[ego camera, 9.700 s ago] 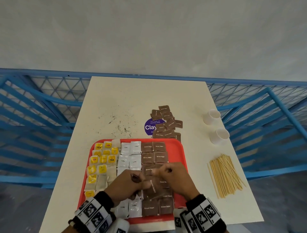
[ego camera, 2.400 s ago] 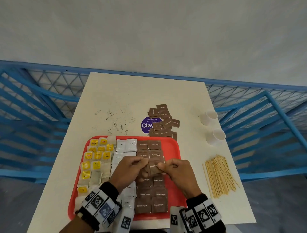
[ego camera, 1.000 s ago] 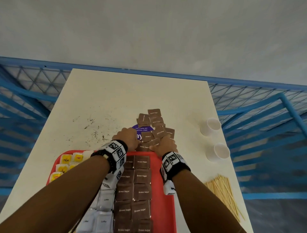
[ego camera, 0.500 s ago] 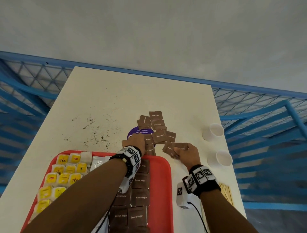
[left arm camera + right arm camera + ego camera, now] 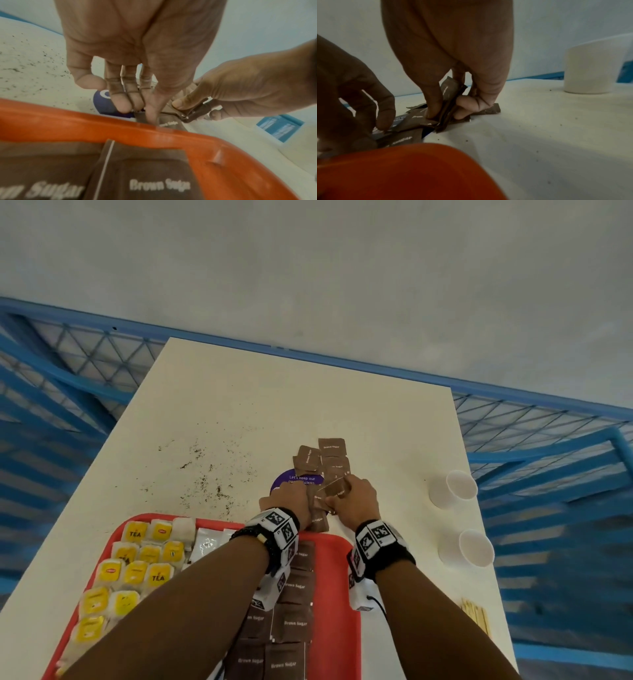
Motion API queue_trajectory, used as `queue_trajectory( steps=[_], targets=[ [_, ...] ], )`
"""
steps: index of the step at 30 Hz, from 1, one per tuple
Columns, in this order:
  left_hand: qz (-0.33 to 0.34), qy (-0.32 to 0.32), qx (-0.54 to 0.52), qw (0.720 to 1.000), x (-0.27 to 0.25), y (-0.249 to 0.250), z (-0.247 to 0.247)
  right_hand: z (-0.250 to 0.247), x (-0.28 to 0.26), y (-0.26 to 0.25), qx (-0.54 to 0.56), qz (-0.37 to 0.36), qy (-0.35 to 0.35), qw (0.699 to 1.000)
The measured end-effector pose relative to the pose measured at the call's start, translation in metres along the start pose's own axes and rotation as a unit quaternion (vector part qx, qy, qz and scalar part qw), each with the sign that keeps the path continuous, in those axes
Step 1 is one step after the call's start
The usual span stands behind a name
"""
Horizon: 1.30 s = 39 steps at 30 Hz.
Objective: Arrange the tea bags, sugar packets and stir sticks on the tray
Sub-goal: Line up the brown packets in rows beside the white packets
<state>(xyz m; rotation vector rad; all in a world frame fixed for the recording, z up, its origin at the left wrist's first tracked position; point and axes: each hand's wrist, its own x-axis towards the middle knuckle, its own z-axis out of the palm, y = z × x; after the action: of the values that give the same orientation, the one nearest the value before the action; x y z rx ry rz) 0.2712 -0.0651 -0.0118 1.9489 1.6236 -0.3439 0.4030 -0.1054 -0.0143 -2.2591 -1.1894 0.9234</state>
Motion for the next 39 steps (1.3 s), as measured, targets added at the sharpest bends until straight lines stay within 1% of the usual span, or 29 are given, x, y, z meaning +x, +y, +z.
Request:
queue_trajectory(
  steps=[3, 4, 6, 8, 11, 13, 15, 17, 19, 20, 23, 26, 27, 28, 29, 32, 34, 36, 37, 39],
  targets=[
    [0.021, 0.024, -0.053, 0.998, -0.001, 0.002, -0.003, -0.005, -0.001, 0.004, 0.003, -0.005, 0.008, 1.0],
    [0.04, 0.043, -0.072, 0.996, -0.001, 0.003, -0.005, -0.008, -0.001, 0.005, 0.004, -0.01, 0.007, 1.0],
    [0.089, 0.057, -0.087, 0.991, 0.001, 0.006, -0.009, -0.013, -0.003, 0.009, 0.013, -0.016, 0.007, 1.0],
    [0.123, 0.048, -0.047, 0.99, 0.005, 0.007, -0.01, -0.017, -0.006, 0.013, 0.029, -0.01, 0.007, 0.999],
    [0.143, 0.043, 0.033, 0.988, 0.008, 0.005, -0.009, -0.024, -0.01, 0.019, 0.066, 0.004, 0.034, 0.997],
    [0.145, 0.032, 0.04, 0.988, 0.008, 0.003, -0.01, -0.03, -0.013, 0.024, 0.097, 0.018, 0.056, 0.994],
    [0.14, 0.002, -0.018, 0.99, 0.011, 0.0, -0.01, -0.035, -0.015, 0.032, 0.133, 0.039, 0.069, 0.988],
    [0.12, -0.025, -0.131, 0.984, 0.01, -0.004, -0.01, -0.04, -0.019, 0.037, 0.165, 0.055, 0.07, 0.982],
    [0.11, -0.042, -0.235, 0.965, 0.003, -0.003, -0.015, -0.043, -0.023, 0.036, 0.218, 0.063, 0.063, 0.972],
    [0.112, -0.053, -0.27, 0.955, -0.002, -0.001, -0.019, -0.045, -0.027, 0.033, 0.247, 0.061, 0.056, 0.966],
    [0.147, -0.087, -0.331, 0.928, -0.017, 0.001, -0.032, -0.05, -0.044, 0.018, 0.311, 0.052, 0.013, 0.949],
    [0.138, -0.11, -0.433, 0.884, -0.037, -0.009, -0.045, -0.056, -0.066, 0.003, 0.363, 0.032, -0.014, 0.931],
    [0.128, -0.126, -0.473, 0.863, -0.046, -0.016, -0.049, -0.059, -0.076, -0.003, 0.383, 0.024, -0.021, 0.923],
    [0.119, -0.144, -0.522, 0.833, -0.054, -0.024, -0.054, -0.063, -0.086, -0.009, 0.4, 0.016, -0.031, 0.916],
    [0.112, -0.16, -0.573, 0.796, -0.066, -0.034, -0.059, -0.067, -0.097, -0.016, 0.418, 0.01, -0.041, 0.907],
    [0.091, -0.183, -0.71, 0.674, -0.101, -0.066, -0.065, -0.068, -0.136, -0.037, 0.468, -0.009, -0.093, 0.879],
    [0.073, -0.214, -0.756, 0.614, -0.121, -0.082, -0.059, -0.061, -0.164, -0.054, 0.474, -0.025, -0.15, 0.867],
    [0.046, -0.222, -0.776, 0.588, -0.141, -0.094, -0.051, -0.049, -0.189, -0.067, 0.468, -0.03, -0.186, 0.863],
    [0.036, -0.224, -0.782, 0.581, -0.149, -0.099, -0.046, -0.042, -0.201, -0.075, 0.45, -0.03, -0.192, 0.871],
    [0.018, -0.226, -0.782, 0.581, -0.172, -0.104, -0.043, -0.026, -0.22, -0.086, 0.389, -0.051, -0.187, 0.901]
  ],
)
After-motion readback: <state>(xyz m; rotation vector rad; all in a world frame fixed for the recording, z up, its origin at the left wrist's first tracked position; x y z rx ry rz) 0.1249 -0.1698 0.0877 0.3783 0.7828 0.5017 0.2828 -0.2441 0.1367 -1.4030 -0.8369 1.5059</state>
